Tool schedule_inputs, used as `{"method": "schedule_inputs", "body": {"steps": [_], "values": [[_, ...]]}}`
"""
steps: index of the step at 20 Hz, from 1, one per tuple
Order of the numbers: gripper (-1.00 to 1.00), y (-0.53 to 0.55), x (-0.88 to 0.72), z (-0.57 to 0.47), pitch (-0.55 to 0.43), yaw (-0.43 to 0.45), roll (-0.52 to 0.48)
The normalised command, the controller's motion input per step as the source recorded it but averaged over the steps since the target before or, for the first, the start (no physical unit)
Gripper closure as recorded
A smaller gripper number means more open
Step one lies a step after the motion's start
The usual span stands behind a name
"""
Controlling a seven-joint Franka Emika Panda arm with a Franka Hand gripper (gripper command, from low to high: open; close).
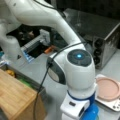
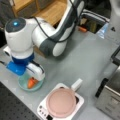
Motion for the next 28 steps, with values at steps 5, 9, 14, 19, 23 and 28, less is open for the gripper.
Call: {"method": "schedule_inputs", "body": {"steps": [5,9,14,19,23,28], "values": [[-1.0,-0.01,0.15,-0.09,0.018,0.064,0.063],[-1.0,0.03,0.1,-0.05,0.011,0.055,0.056],[-1.0,0.04,0.07,-0.04,-0.012,0.04,0.049],[-1.0,0.02,0.05,-0.05,-0.038,0.027,0.042],[-1.0,0.0,0.04,-0.1,-0.061,0.019,0.033],[-1.0,0.02,0.04,-0.11,-0.072,0.024,0.022]]}}
